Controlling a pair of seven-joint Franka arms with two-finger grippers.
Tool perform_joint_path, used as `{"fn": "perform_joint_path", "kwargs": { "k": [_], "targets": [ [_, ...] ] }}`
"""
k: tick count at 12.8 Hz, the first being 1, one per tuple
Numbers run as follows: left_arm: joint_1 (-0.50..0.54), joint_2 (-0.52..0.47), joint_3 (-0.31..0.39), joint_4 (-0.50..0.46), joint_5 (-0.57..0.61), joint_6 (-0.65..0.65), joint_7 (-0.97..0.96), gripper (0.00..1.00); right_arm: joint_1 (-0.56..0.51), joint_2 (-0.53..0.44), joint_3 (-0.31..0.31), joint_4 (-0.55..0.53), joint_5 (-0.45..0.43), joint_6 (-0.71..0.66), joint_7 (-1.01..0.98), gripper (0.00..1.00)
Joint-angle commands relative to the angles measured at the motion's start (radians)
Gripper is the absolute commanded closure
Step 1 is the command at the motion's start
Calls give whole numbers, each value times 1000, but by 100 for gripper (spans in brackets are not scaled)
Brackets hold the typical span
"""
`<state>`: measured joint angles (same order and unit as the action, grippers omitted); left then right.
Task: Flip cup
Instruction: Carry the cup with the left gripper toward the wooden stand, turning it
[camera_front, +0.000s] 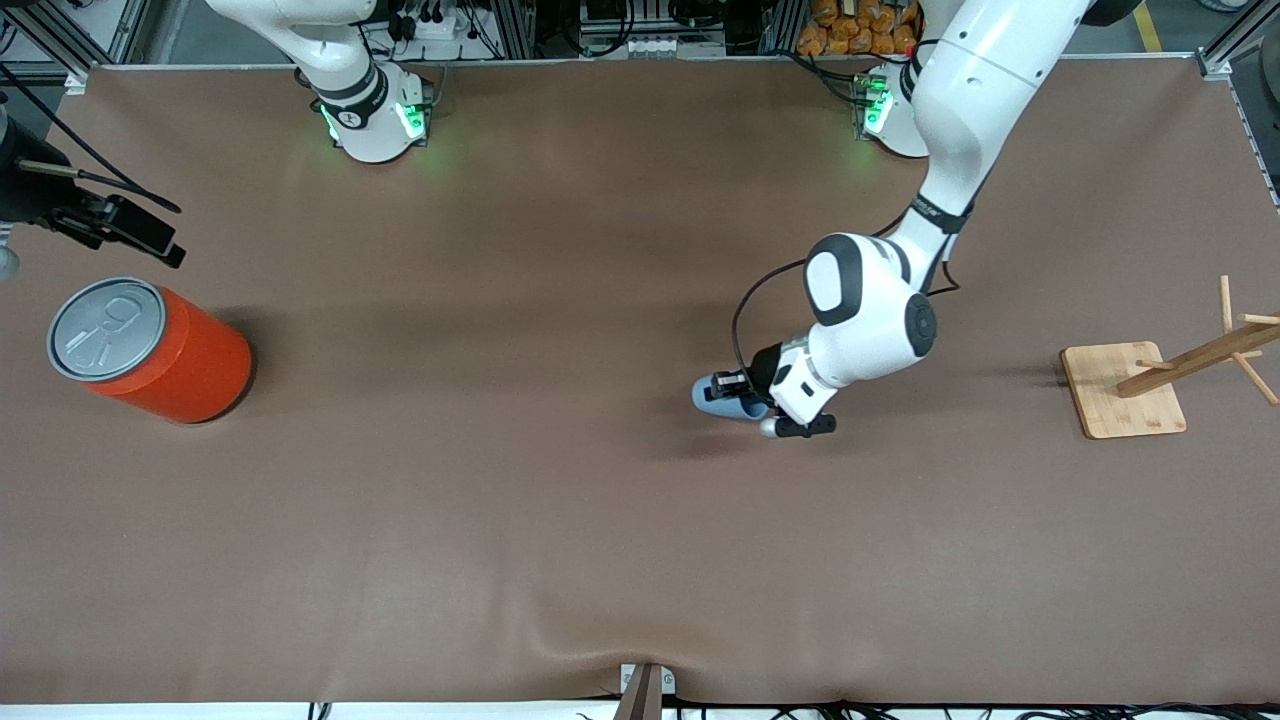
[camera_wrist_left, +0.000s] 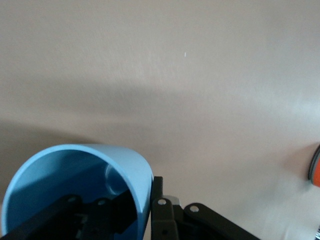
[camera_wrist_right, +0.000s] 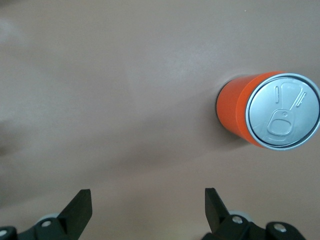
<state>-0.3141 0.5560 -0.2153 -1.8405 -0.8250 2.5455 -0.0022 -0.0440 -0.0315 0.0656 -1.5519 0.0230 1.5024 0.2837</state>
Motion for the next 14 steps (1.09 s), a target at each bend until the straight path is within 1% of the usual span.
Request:
{"fn": "perform_joint_path", "kwargs": {
  "k": [1, 2, 4, 6, 8, 9, 11, 13, 14],
  "targets": [
    [-3, -62, 71, -25, 101, -1, -51, 100, -7, 25, 13, 47, -15, -28, 2, 0],
    [-2, -88, 101, -29, 142, -5, -74, 100, -7, 24, 13, 46, -11, -28, 5, 0],
    [-3, -129, 181, -28, 274, -27, -137, 100, -7, 21, 13, 47, 2, -27, 6, 0],
    [-5, -136, 237, -25, 477, -27, -232, 100, -5, 21, 13, 47, 6, -27, 6, 0],
    [-3, -114, 302, 1, 687, -24, -323, 100, -5, 19, 16, 49, 6, -28, 5, 0],
    [-3, -94, 335, 18, 745, -24, -328, 100, -5, 18, 19, 47, 6, -30, 6, 0],
    [10, -68, 375, 26, 802, -24, -289, 100, -5, 18, 19, 49, 6, -48, 5, 0],
    [33, -41, 375, 32, 874, -24, -213, 100, -4, 16, 20, 49, 3, -53, 3, 0],
    [35, -35, 375, 33, 879, -24, -181, 100, -4, 16, 20, 49, 2, -51, 3, 0]
  ]
}}
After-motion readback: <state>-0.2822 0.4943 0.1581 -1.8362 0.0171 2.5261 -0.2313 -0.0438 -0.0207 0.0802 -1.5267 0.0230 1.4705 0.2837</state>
